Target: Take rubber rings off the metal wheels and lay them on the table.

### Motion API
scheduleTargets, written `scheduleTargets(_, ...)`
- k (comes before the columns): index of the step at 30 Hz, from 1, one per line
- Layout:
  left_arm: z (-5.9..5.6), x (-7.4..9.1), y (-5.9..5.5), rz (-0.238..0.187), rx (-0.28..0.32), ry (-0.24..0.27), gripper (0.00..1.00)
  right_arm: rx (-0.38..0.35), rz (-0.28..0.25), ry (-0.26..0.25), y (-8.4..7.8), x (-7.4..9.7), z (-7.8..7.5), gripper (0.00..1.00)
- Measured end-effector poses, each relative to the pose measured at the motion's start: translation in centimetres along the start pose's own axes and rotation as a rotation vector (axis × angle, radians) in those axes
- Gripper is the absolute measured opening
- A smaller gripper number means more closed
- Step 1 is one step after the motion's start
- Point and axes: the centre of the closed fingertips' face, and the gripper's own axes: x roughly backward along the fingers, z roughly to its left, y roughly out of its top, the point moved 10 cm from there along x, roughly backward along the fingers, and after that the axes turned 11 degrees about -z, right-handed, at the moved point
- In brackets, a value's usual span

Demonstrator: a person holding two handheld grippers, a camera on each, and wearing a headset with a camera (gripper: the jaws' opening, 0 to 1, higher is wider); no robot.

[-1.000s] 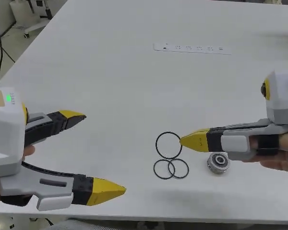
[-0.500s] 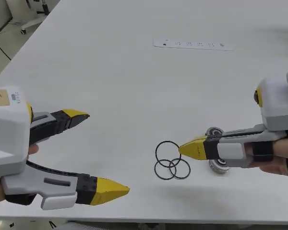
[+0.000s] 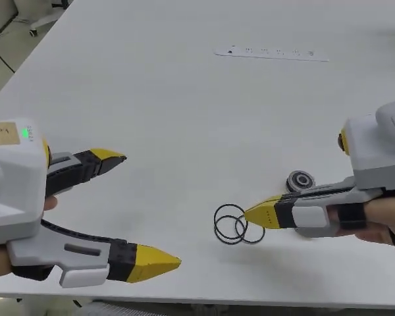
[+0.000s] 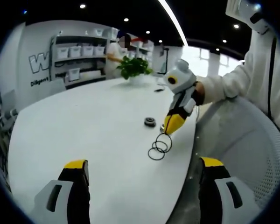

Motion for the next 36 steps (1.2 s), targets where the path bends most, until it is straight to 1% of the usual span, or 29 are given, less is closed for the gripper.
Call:
scheduleTargets(6, 0.1, -0.2, -0.1, -0.001, 0.009, -0.002, 1.0, 0.006, 0.008, -0.033, -0.3, -0.3, -0.8, 0.0)
scheduleTargets(8, 0.1, -0.6, -0.2, 0.005, 0.006, -0.004, 1.0, 0.007, 0.008, -0.054, -0.5, -0.3, -1.2, 0.0)
scheduleTargets(12, 0.0, -1.0, -0.5, 0.02, 0.003, -0.01, 1.0, 0.009, 0.017, -0.079, -0.9, -0.5, -1.7, 0.0)
scheduleTargets(14, -0.1, -1.2, -0.6, 0.025, 0.003, -0.011, 1.0, 0.007, 0.028, -0.099, -1.2, -0.6, -1.9, 0.0)
scheduleTargets(15, -0.1, -1.3, -0.7, 0.028, 0.002, -0.011, 0.99, 0.019, 0.042, -0.107, -1.5, -0.7, -2.0, 0.0)
scheduleTargets(16, 0.0, -1.3, -0.7, 0.031, 0.001, -0.011, 0.99, 0.023, 0.046, -0.11, -1.5, -0.7, -2.0, 0.0)
scheduleTargets(17, 0.0, -1.5, -1.0, 0.045, -0.001, -0.007, 0.99, 0.028, 0.055, -0.111, -1.7, -0.8, -1.9, 0.0)
scheduleTargets(19, 0.0, -1.7, -1.1, 0.054, -0.005, -0.001, 0.99, 0.03, 0.054, -0.108, -1.6, -0.8, -1.9, 0.0)
scheduleTargets(24, -0.3, -2.1, -1.2, 0.055, -0.001, -0.016, 0.98, 0.041, 0.051, -0.143, -1.6, -0.7, -2.4, 0.0)
scheduleTargets(28, -0.6, -2.6, -1.2, 0.063, -0.01, -0.024, 0.98, 0.044, 0.057, -0.158, -1.8, -0.7, -2.6, 0.0)
scheduleTargets(31, -0.7, -3.0, -1.1, 0.072, -0.016, -0.036, 0.98, 0.065, 0.07, -0.165, -2.0, -0.8, -2.7, 0.0)
scheduleTargets(36, -1.1, -3.6, -1.1, 0.074, -0.025, -0.051, 0.98, 0.075, 0.075, -0.173, -2.1, -0.8, -3.0, 0.01)
